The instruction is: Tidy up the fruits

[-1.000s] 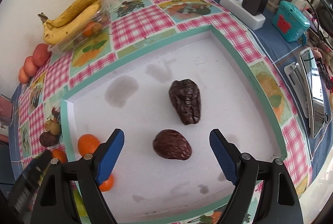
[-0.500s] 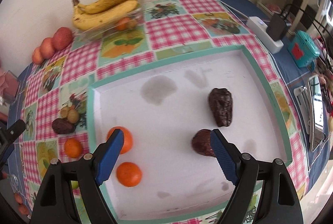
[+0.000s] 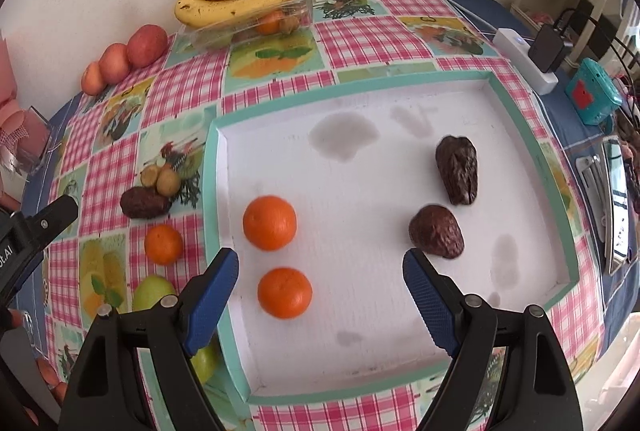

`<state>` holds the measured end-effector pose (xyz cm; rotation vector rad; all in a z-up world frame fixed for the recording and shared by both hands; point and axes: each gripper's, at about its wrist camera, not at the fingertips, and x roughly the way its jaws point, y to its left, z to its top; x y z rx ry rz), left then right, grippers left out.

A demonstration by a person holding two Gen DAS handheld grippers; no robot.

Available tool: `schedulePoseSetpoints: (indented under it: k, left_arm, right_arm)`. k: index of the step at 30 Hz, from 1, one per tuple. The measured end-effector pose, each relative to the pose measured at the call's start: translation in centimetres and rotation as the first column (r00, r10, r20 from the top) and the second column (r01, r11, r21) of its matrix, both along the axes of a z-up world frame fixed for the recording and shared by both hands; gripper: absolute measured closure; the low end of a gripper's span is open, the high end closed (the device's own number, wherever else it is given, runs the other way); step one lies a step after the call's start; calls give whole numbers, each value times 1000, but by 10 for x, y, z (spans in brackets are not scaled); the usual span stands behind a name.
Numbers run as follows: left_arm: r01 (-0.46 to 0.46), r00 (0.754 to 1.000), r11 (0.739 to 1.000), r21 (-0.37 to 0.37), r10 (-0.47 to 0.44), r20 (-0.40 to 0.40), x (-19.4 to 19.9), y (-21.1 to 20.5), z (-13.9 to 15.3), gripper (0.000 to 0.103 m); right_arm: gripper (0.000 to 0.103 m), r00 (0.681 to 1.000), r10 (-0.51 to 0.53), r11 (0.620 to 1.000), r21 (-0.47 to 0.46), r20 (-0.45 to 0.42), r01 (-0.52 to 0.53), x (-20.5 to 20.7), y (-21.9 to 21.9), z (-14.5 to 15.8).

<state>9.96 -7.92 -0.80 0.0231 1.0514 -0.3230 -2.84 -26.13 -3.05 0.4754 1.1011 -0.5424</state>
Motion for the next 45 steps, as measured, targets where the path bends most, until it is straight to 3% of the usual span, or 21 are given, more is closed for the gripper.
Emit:
schedulePoseSetpoints:
  k: [4,12,17,21,23,25,32,40,45]
  left_arm:
    - [6,1000,1000,-19,-6,11,-7,5,0,0]
    - [42,998,998,-45,-44,-45,-19,13,-8,0]
    - [76,995,997,-10,-77,-66,-24,9,-14,0]
    - [108,990,994,-24,-109,-93,-26,2,-20,1]
    - [129,985,992,-19,-130,-112,-28,-4,-24,5]
    - [147,979,989,-30,-149,-139,-29,-8,-30,17]
    - [205,957,978,-36,-208,-203,-36,-24,-45,32]
    - [223,943,975,-14,-220,-251,-39,-30,-63,57]
    - [223,944,975,-10,-219,-248,-39,-31,-64,59]
  right_arm:
    - [18,1000,-14,1000,9,19,14,-12,6,1]
    - [18,999,-20,999,36,27,19,-24,12,-1]
    - [18,997,-57,996,72,45,54,-28,4,-1]
    - [18,996,-73,994,90,53,68,-29,-1,-2]
    - [18,995,-80,992,102,52,74,-30,-3,-2]
    - [18,995,-87,990,114,58,80,-31,-5,-2]
    - [18,994,-89,989,127,63,81,-30,-5,-2]
    - [18,995,-79,988,134,63,70,-29,-5,-2]
    - [18,996,-75,988,137,57,67,-28,-4,-3]
